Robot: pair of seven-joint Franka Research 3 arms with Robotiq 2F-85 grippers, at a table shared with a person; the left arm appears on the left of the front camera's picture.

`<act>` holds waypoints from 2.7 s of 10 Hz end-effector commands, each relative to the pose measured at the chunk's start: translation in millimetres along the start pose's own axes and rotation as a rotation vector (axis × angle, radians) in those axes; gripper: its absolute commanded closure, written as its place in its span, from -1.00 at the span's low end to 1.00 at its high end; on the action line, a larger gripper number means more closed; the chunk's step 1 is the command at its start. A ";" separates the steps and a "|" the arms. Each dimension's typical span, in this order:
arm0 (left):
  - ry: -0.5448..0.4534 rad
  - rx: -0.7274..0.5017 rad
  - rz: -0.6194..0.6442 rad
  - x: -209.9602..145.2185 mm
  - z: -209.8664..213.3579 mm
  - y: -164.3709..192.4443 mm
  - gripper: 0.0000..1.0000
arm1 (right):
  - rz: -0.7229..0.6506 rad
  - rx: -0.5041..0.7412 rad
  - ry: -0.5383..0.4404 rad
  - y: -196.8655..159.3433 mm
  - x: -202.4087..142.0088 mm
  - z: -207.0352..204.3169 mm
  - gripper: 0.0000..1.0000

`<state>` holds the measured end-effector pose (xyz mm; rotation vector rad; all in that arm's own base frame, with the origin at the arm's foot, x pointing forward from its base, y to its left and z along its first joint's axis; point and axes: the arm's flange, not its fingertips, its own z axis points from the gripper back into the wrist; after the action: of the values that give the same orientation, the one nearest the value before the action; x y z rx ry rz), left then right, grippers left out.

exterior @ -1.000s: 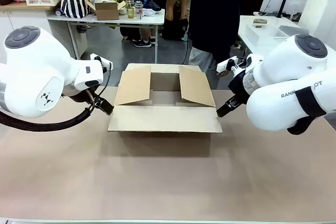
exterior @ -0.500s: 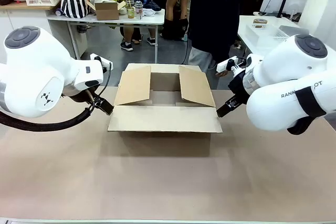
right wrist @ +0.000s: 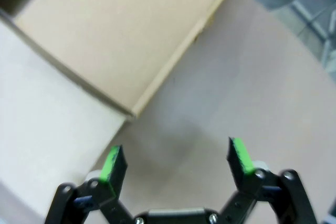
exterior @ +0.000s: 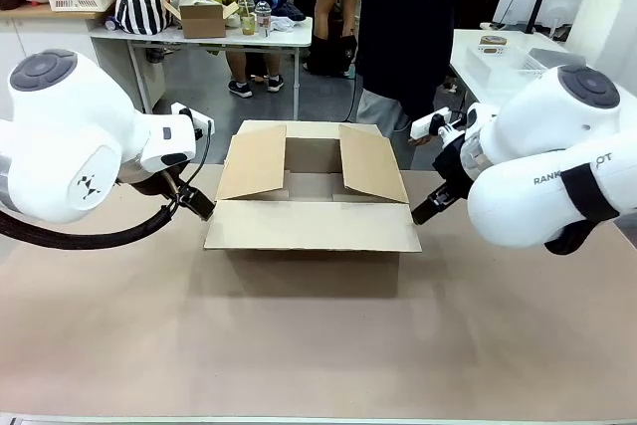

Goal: Pack the gift set into the box.
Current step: Place both hands on the side flaps of the Package Box and spread them outward.

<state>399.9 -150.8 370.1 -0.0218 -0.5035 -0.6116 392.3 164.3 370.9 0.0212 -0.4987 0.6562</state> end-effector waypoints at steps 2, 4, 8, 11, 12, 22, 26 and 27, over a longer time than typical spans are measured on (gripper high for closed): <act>0.098 -0.153 -0.116 -24.8 112.1 -7.4 -1.00 | 0.036 0.004 0.097 -3.5 -14.6 120.0 -1.00; -0.193 -0.179 0.005 -23.5 164.6 0.4 -1.00 | -0.001 0.035 -0.184 15.7 -12.5 166.8 -1.00; -0.047 -0.134 -0.039 2.8 145.1 -7.1 -1.00 | -0.047 -0.001 -0.157 11.8 1.7 194.9 -1.00; -0.227 -0.794 0.022 0.3 179.5 18.0 -1.00 | -0.674 0.708 -0.272 -42.6 12.8 186.1 -1.00; -0.222 -0.997 0.173 -0.5 170.8 31.8 -1.00 | -0.894 0.901 -0.268 -57.8 14.5 181.9 -1.00; -0.233 -1.194 0.324 -15.4 148.4 46.8 -1.00 | -0.800 0.977 -0.253 -82.9 -0.3 168.7 -1.00; -0.233 -1.194 0.324 -15.4 148.4 46.8 -1.00 | -0.800 0.977 -0.253 -82.9 -0.3 168.7 -1.00; -0.203 -1.177 0.339 -17.4 150.9 48.2 -1.00 | -0.800 0.977 -0.253 -82.9 -0.3 168.7 -1.00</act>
<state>348.1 -76.6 498.9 -1.2627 -0.2611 -0.4939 365.6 67.6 531.5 1.1714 -0.3070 0.0213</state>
